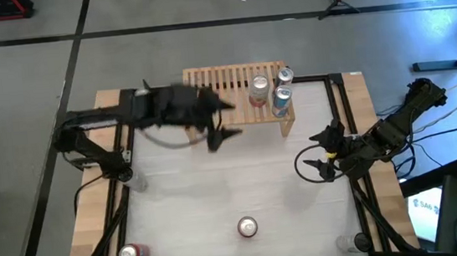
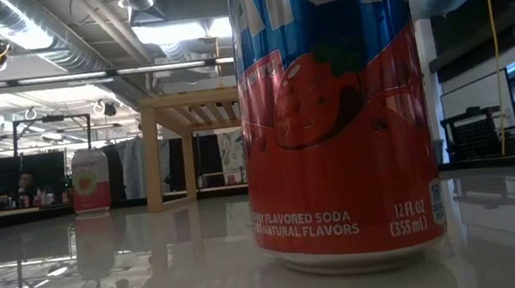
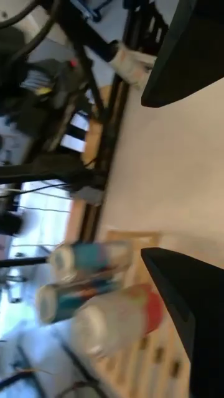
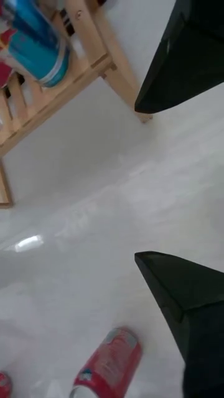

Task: Place canned beverage on shelf
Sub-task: Put the pink soda can on the shelf aligned with the other pink soda can

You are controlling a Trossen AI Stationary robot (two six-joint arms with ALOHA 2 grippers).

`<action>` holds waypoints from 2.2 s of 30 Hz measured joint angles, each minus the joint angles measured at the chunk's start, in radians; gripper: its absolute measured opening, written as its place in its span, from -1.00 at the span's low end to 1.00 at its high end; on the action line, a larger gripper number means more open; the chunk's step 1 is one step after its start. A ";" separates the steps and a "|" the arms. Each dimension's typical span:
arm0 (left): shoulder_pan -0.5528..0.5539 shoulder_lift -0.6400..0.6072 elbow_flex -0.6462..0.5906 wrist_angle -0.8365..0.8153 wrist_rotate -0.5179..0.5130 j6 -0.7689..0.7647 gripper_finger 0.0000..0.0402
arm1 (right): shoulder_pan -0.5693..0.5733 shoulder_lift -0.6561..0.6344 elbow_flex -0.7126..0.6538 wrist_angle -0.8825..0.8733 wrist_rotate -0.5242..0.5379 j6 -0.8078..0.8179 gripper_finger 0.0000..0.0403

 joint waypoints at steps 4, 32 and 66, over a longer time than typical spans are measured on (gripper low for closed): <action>-0.153 -0.015 0.000 -0.101 -0.189 -0.157 0.90 | 0.000 0.000 0.000 0.007 -0.019 -0.043 0.83; 0.305 -0.153 0.000 -0.969 -0.371 -0.645 0.90 | 0.000 0.000 0.000 0.055 -0.009 -0.115 0.83; 1.011 0.279 -0.001 -0.940 -0.224 -0.184 0.90 | 0.000 0.000 0.000 0.046 0.103 0.004 0.83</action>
